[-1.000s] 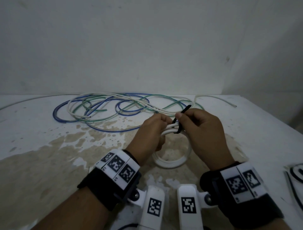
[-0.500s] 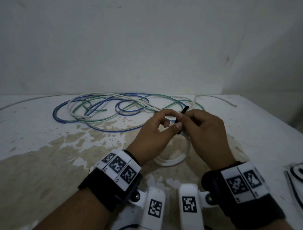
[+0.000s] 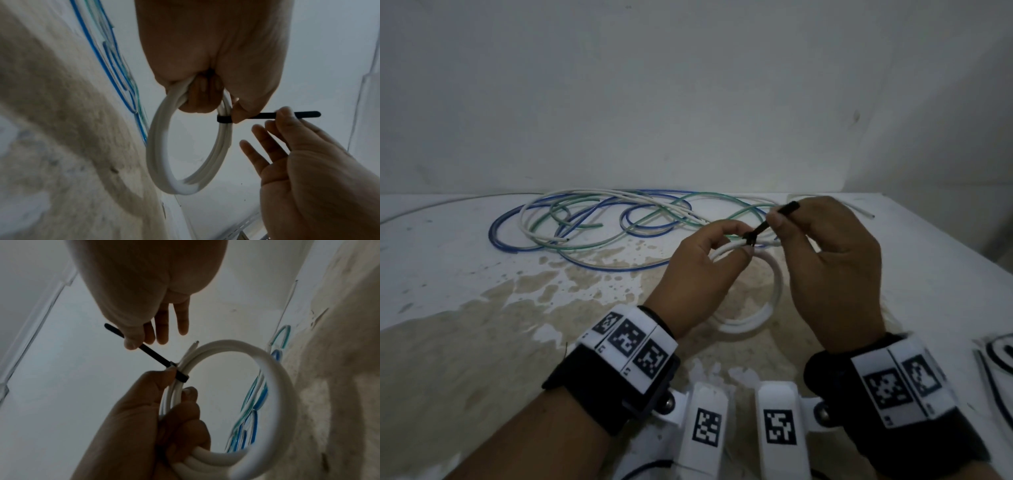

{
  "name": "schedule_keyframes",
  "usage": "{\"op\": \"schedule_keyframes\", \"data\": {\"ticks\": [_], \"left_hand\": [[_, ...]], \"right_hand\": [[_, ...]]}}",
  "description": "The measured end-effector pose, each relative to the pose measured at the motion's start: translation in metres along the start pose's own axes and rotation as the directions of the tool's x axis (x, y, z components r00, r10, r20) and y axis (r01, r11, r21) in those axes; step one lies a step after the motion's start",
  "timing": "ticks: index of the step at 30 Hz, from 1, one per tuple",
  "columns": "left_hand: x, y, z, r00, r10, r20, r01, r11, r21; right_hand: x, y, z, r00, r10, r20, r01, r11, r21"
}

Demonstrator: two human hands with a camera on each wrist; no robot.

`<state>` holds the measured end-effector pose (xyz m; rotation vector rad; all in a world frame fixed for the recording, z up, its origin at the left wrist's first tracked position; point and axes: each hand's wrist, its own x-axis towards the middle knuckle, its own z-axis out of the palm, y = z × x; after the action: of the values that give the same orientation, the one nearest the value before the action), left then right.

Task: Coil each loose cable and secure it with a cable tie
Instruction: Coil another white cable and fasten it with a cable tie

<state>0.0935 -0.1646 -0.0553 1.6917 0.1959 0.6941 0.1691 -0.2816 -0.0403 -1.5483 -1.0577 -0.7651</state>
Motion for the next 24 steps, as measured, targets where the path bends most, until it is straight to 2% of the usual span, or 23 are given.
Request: {"op": "schedule_keyframes", "data": {"ticks": [3,6,9,12,14,18,21,24], "left_hand": [[-0.001,0.000,0.000,0.998,-0.048,0.046,0.048,0.999,0.001],[0.000,-0.002,-0.002,0.987,-0.137,0.078,0.140,0.990,-0.026],[0.002,-0.002,-0.003,0.975,-0.194,0.107,0.206,0.972,-0.113],[0.000,-0.001,-0.002,0.978,-0.174,0.120,0.187,0.976,-0.115],[0.001,-0.005,-0.002,0.984,-0.153,0.091,0.162,0.982,-0.096],[0.004,-0.014,-0.005,0.994,-0.103,0.018,0.101,0.990,0.095],[0.003,-0.014,-0.007,0.999,-0.024,0.033,0.011,0.935,0.355],[0.003,-0.013,-0.007,0.996,0.028,0.082,-0.062,0.890,0.451]], "right_hand": [[0.000,0.000,0.002,0.990,0.124,0.073,-0.127,0.991,0.041],[0.000,0.004,0.003,0.942,0.280,0.185,-0.302,0.947,0.106],[-0.001,0.008,0.003,0.924,0.295,0.243,-0.319,0.945,0.066],[-0.002,0.011,0.003,0.902,0.325,0.283,-0.345,0.938,0.021],[-0.003,0.012,0.004,0.906,0.330,0.266,-0.353,0.934,0.044],[-0.007,0.012,0.008,0.927,0.262,0.269,-0.291,0.954,0.074],[-0.010,0.014,0.012,0.943,0.187,0.276,-0.211,0.976,0.061],[-0.010,0.016,0.012,0.951,0.168,0.261,-0.195,0.978,0.080]]}}
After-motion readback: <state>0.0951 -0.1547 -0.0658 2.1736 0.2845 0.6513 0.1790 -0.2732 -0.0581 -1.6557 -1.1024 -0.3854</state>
